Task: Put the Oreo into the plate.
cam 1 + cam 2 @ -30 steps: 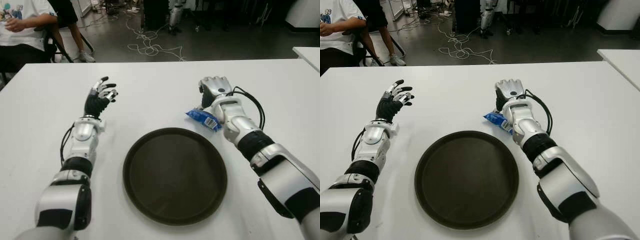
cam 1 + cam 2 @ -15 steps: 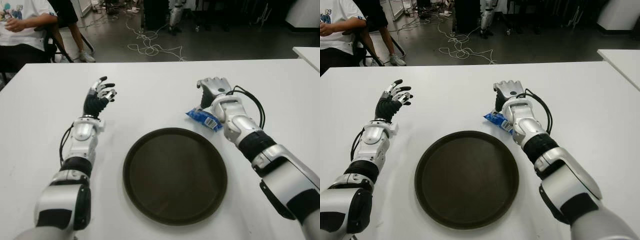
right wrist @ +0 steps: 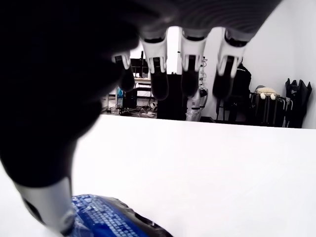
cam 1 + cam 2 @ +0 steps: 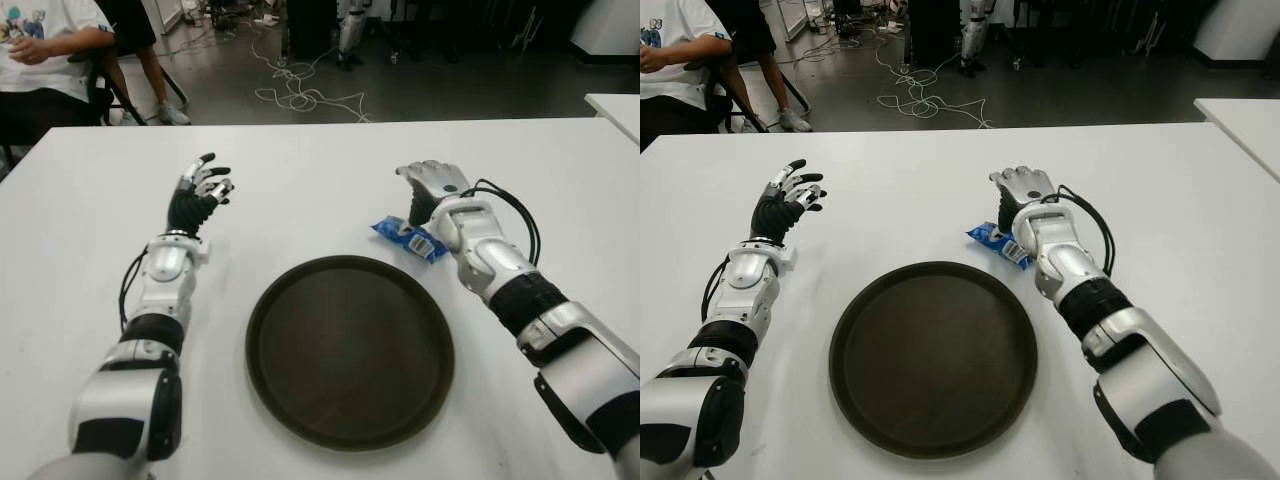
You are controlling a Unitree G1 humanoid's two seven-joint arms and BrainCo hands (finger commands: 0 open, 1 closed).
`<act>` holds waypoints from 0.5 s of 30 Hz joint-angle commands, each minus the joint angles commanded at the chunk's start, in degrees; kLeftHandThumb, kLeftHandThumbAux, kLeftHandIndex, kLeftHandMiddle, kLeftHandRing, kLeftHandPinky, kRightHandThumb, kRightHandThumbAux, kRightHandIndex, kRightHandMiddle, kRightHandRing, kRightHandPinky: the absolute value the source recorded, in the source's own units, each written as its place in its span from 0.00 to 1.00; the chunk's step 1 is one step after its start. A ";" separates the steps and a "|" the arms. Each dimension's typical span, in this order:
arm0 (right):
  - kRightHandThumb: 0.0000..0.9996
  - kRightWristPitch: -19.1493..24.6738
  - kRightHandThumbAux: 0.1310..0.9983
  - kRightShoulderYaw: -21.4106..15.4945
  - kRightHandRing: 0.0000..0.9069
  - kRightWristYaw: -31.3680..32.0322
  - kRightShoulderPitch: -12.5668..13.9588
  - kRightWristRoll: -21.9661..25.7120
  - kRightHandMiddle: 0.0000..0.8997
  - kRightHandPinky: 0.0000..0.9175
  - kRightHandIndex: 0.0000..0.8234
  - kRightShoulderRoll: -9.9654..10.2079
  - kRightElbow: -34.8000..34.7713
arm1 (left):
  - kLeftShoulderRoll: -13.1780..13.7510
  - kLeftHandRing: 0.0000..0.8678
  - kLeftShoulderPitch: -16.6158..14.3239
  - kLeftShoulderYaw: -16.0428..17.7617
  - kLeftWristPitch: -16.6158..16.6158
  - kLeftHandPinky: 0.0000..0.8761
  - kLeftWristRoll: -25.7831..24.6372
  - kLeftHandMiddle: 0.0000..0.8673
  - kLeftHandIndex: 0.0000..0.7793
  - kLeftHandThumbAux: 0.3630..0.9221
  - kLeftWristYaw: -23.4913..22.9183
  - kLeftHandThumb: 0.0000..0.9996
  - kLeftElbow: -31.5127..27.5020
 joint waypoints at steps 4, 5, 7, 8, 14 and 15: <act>0.00 0.19 0.76 -0.25 0.00 -0.54 0.41 -0.16 0.00 0.02 0.00 0.03 -0.29 | 0.06 0.37 0.07 -0.04 0.03 0.44 -0.09 0.31 0.18 0.55 -0.27 0.43 -0.17; 0.00 0.28 0.76 -0.26 0.00 -0.58 0.46 -0.22 0.00 0.02 0.00 0.05 -0.35 | 0.07 0.37 0.09 -0.05 0.04 0.44 -0.12 0.31 0.18 0.55 -0.32 0.43 -0.21; 0.00 0.41 0.76 -0.29 0.00 -0.61 0.58 -0.26 0.00 0.02 0.00 0.03 -0.31 | 0.06 0.37 0.07 0.00 0.16 0.45 -0.28 0.30 0.18 0.55 -0.49 0.44 -0.25; 0.00 0.45 0.76 -0.30 0.00 -0.61 0.62 -0.28 0.00 0.02 0.00 0.03 -0.32 | 0.07 0.37 0.08 0.02 0.20 0.45 -0.33 0.30 0.18 0.55 -0.55 0.44 -0.27; 0.00 0.73 0.75 -0.64 0.00 -0.71 0.96 -0.08 0.00 0.01 0.00 0.08 -0.32 | 0.14 0.38 0.02 0.17 0.39 0.46 -0.46 0.31 0.18 0.55 -0.67 0.44 -0.20; 0.00 0.74 0.75 -0.65 0.00 -0.63 1.05 -0.06 0.00 0.01 0.00 0.04 -0.40 | 0.16 0.38 0.04 0.15 0.31 0.46 -0.40 0.31 0.18 0.55 -0.59 0.45 -0.19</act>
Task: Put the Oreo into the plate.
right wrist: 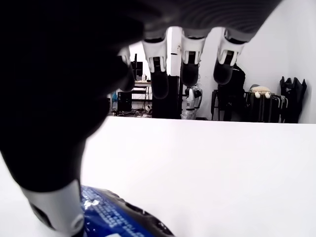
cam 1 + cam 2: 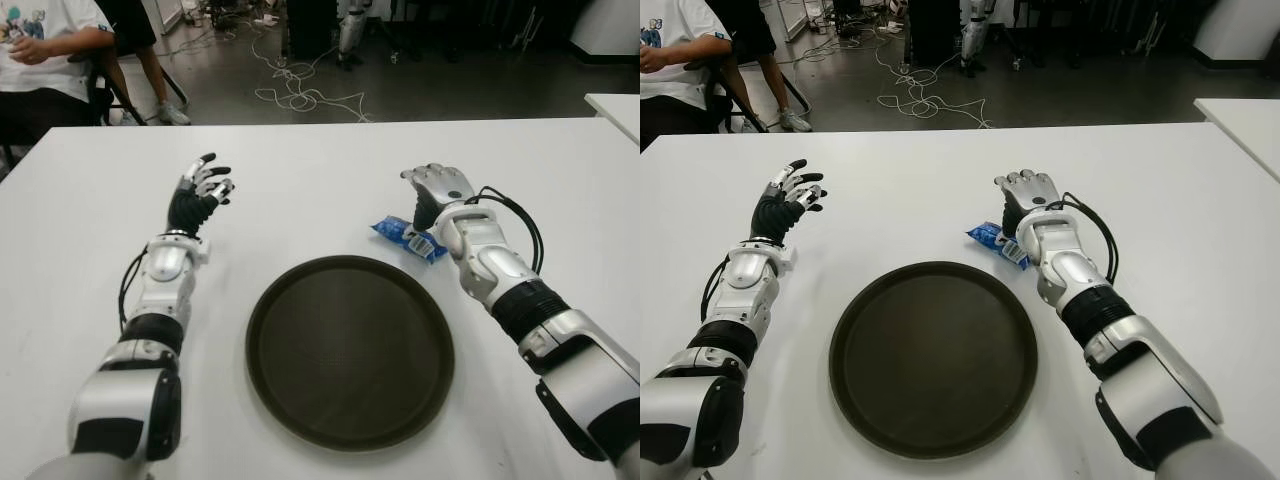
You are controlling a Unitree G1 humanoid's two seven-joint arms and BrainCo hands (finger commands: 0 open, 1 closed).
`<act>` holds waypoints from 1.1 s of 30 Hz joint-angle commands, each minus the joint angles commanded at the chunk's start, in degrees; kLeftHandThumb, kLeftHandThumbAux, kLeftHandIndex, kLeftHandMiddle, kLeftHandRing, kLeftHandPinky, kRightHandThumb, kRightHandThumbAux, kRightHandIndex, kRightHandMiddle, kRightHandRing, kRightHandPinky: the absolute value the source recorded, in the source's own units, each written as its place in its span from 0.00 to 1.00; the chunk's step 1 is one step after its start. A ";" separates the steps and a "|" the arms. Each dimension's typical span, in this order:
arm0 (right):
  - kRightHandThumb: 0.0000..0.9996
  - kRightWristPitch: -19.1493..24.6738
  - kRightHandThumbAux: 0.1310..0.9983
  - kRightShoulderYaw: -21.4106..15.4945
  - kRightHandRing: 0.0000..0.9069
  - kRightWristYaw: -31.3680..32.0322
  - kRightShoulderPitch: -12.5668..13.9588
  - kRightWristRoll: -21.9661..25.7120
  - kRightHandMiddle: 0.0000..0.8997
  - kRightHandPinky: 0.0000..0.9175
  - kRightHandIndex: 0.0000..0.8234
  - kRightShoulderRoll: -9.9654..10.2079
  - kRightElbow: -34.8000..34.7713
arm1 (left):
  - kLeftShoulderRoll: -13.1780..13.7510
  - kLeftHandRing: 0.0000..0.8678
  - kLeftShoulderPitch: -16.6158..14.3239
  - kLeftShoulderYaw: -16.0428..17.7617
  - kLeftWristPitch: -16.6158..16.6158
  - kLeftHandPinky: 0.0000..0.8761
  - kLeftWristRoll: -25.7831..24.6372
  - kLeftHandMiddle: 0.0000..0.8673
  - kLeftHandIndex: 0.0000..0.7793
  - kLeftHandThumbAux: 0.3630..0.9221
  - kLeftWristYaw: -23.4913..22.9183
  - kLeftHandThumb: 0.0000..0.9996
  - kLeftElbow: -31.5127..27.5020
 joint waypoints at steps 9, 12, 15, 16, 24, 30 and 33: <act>0.00 0.20 0.74 -0.03 0.00 1.16 0.92 0.07 0.00 0.02 0.00 -0.13 -0.88 | 0.24 0.38 0.20 -0.03 -0.51 0.45 0.03 0.31 0.18 0.54 -0.27 0.44 -0.15; 0.00 0.11 0.74 -0.05 0.00 1.95 1.59 0.31 0.00 0.03 0.00 -0.19 -1.38 | 0.36 0.37 0.32 -0.19 -0.88 0.45 0.28 0.31 0.18 0.55 -0.19 0.43 -0.19; 0.00 0.04 0.75 -0.06 0.00 2.11 2.27 0.31 0.00 0.03 0.00 -0.23 -1.90 | 0.40 0.36 0.39 -0.24 -1.01 0.44 0.35 0.31 0.18 0.55 -0.11 0.44 -0.21; 0.00 0.03 0.75 -0.09 0.00 2.02 2.60 0.35 0.00 0.03 0.00 -0.17 -2.07 | 0.41 0.36 0.41 -0.24 -1.01 0.44 0.37 0.31 0.18 0.56 -0.06 0.44 -0.23; 0.00 0.02 0.74 0.13 0.00 2.30 3.71 0.39 0.00 0.04 0.00 0.41 -2.31 | 0.56 0.37 0.45 -0.49 -0.86 0.45 0.76 0.31 0.18 0.55 0.47 0.44 -0.16; 0.00 -0.25 0.75 0.36 0.00 2.04 3.87 0.44 0.00 0.04 0.00 1.07 -1.19 | 0.52 0.37 0.52 -0.56 -0.90 0.46 0.88 0.31 0.18 0.54 0.59 0.43 -0.17; 0.00 -0.70 0.76 0.60 0.00 1.80 3.66 0.55 0.00 0.04 0.00 1.70 0.32 | 0.48 0.37 0.53 -0.55 -0.84 0.45 0.87 0.30 0.18 0.56 0.65 0.43 -0.20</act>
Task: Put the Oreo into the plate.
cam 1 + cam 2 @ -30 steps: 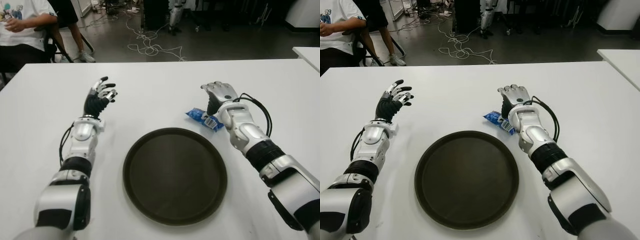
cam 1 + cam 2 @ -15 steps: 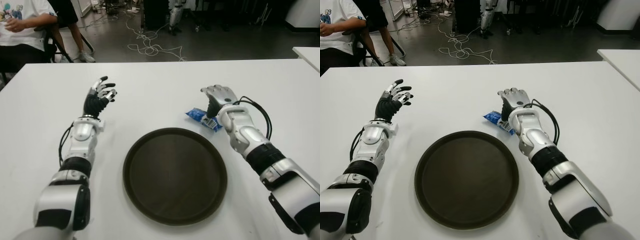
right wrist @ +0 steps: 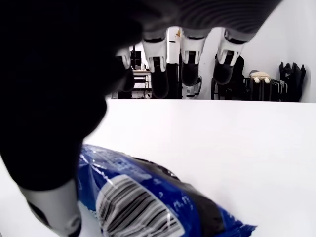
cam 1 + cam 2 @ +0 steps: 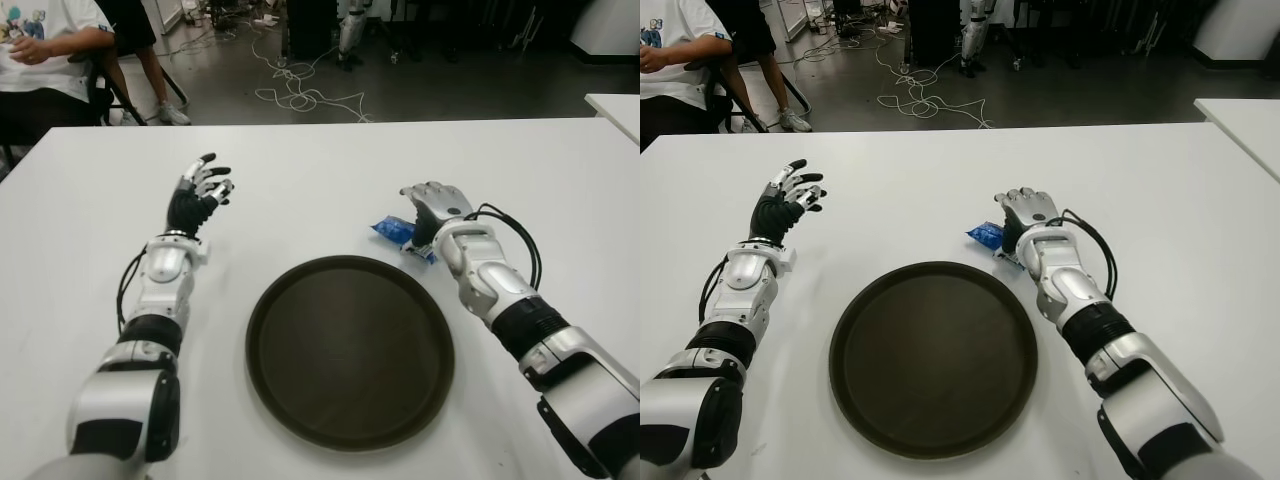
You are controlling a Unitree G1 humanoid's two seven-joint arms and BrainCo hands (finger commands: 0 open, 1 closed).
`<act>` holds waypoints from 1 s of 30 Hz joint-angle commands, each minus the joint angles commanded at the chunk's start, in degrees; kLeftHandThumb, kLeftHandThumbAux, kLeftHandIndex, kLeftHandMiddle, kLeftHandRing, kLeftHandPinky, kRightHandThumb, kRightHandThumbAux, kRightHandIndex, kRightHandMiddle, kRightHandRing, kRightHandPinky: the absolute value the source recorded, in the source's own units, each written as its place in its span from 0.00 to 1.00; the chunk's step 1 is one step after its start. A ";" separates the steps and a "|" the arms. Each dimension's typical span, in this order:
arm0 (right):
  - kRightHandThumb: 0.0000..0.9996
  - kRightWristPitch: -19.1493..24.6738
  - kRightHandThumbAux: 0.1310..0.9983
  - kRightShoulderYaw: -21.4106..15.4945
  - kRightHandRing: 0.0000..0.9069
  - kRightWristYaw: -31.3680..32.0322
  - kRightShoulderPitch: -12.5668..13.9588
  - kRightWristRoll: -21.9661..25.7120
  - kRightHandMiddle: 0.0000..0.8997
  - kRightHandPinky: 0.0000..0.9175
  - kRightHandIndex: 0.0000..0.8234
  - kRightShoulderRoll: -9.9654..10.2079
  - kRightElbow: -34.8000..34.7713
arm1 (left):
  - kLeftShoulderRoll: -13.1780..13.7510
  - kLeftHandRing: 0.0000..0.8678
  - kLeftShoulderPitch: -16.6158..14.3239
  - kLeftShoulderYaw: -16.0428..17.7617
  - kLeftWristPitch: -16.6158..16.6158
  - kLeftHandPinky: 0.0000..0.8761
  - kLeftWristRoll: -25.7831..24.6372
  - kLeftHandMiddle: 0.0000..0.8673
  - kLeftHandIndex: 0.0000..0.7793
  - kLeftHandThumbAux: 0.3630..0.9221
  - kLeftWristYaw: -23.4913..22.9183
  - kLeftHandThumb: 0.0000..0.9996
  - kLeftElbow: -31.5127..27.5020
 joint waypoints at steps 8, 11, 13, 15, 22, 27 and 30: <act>0.00 -1.14 0.76 0.44 0.00 -0.29 -0.73 -0.10 0.00 0.04 0.00 0.46 2.01 | -0.13 0.37 -0.03 0.00 -0.04 0.46 -0.09 0.31 0.18 0.56 0.22 0.44 -0.01; 0.00 -1.90 0.77 0.51 0.00 -1.28 -0.88 -0.08 0.00 0.04 0.00 0.82 2.88 | -0.14 0.38 -0.08 0.05 -0.17 0.46 -0.20 0.31 0.19 0.55 0.06 0.45 0.08; 0.00 -2.31 0.78 0.48 0.00 -2.01 -0.95 0.01 0.00 0.05 0.00 1.10 3.43 | -0.13 0.38 -0.09 0.08 -0.21 0.46 -0.30 0.32 0.19 0.54 -0.16 0.45 0.13; 0.00 -2.78 0.78 0.32 0.00 -2.65 -1.10 0.29 0.00 0.05 0.00 1.41 4.12 | -0.14 0.38 -0.06 0.13 -0.33 0.45 -0.42 0.32 0.19 0.54 -0.41 0.45 0.14; 0.00 -3.94 0.79 0.11 0.02 -4.48 -2.81 0.96 0.01 0.07 0.00 3.03 8.87 | -0.11 0.38 0.04 0.13 -0.30 0.45 -0.52 0.32 0.19 0.54 -0.70 0.44 -0.08; 0.00 -7.65 0.79 -1.77 0.04 -8.94 -4.49 3.50 0.04 0.08 0.01 4.86 16.23 | -0.09 0.38 0.18 -0.04 -0.43 0.45 -0.17 0.31 0.18 0.56 -0.22 0.45 -0.24; 0.00 -10.66 0.80 -2.78 0.06 -11.86 -5.93 5.04 0.06 0.10 0.03 5.64 21.87 | -0.11 0.38 0.34 -0.10 -0.46 0.45 -0.06 0.31 0.18 0.56 0.00 0.45 -0.44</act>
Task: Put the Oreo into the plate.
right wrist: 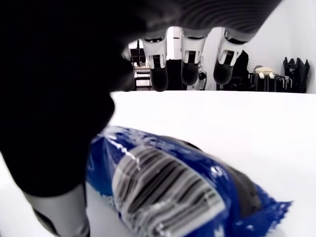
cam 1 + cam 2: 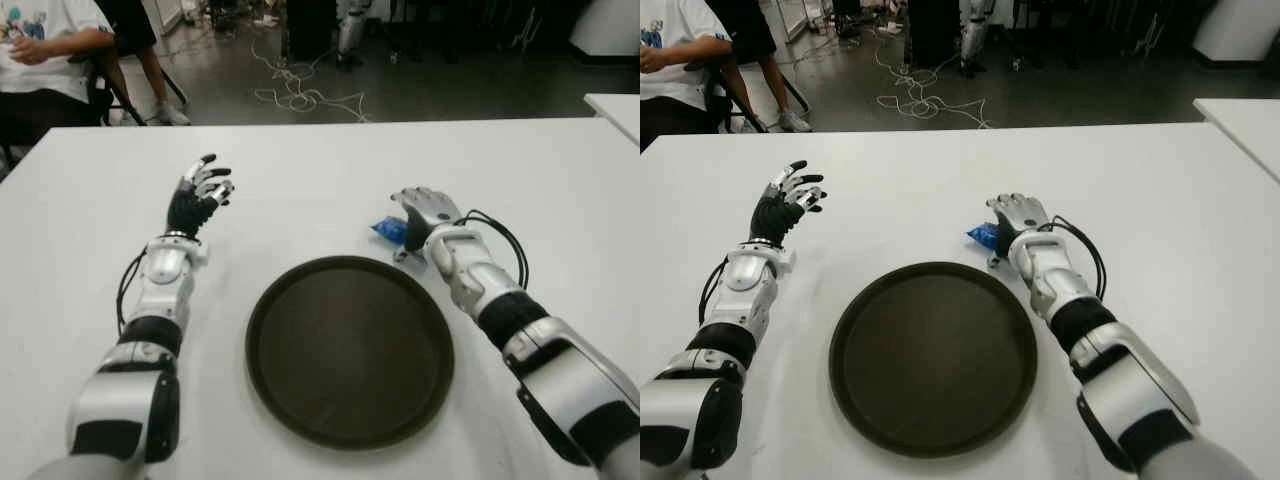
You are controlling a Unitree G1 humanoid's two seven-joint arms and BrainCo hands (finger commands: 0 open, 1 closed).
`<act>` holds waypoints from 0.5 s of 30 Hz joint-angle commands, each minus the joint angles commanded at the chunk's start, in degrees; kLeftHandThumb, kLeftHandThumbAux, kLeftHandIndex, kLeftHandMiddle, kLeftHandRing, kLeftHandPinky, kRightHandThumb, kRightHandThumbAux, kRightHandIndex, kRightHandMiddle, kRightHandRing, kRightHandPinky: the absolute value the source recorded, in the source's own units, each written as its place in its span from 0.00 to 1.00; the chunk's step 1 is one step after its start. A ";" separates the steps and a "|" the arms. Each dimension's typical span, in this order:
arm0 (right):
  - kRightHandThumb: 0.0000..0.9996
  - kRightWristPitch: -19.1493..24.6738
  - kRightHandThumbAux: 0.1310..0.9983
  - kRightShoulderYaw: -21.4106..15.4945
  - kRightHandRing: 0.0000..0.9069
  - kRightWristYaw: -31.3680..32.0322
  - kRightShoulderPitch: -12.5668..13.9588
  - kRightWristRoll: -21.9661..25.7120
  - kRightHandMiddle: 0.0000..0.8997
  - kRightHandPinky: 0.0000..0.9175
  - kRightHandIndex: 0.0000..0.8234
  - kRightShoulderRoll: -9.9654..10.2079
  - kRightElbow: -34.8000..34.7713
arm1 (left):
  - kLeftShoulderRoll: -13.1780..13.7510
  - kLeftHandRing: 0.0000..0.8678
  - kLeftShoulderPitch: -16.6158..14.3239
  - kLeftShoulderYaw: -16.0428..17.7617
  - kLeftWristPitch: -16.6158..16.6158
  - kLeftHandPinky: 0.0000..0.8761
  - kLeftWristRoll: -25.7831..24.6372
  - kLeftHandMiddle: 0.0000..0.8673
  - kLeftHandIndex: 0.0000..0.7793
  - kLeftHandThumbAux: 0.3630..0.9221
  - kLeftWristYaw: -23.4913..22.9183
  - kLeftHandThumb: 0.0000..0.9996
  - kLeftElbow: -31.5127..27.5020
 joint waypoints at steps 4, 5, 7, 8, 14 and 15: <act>0.00 -2.65 0.80 -0.60 0.08 -2.41 -1.20 1.39 0.07 0.11 0.05 0.52 4.41 | -0.03 0.38 0.11 -0.05 0.03 0.45 0.08 0.31 0.18 0.55 0.21 0.45 -0.19; 0.00 -3.23 0.81 -0.82 0.09 -2.96 -1.35 1.78 0.07 0.13 0.07 0.64 5.13 | -0.02 0.38 0.18 -0.06 0.02 0.45 0.09 0.32 0.18 0.55 0.26 0.45 -0.30; 0.00 -4.58 0.82 -1.54 0.10 -4.06 -1.54 2.93 0.09 0.15 0.09 0.94 6.39 | 0.01 0.38 0.38 -0.16 -0.04 0.45 0.22 0.32 0.18 0.55 0.45 0.45 -0.60; 0.00 -5.49 0.82 -2.04 0.11 -4.60 -1.53 3.64 0.09 0.16 0.10 1.02 6.90 | 0.05 0.38 0.49 -0.25 -0.08 0.45 0.33 0.32 0.18 0.55 0.58 0.44 -0.76; 0.00 -8.71 0.87 -3.65 0.17 -7.30 -1.51 5.90 0.15 0.22 0.19 1.41 8.62 | 0.21 0.37 0.78 -0.33 -0.01 0.45 0.49 0.31 0.18 0.55 0.63 0.41 -0.99; 0.00 -8.99 0.87 -3.70 0.17 -7.58 -1.56 6.00 0.15 0.21 0.18 1.45 8.86 | 0.22 0.37 0.80 -0.31 0.01 0.45 0.49 0.31 0.18 0.55 0.60 0.40 -1.02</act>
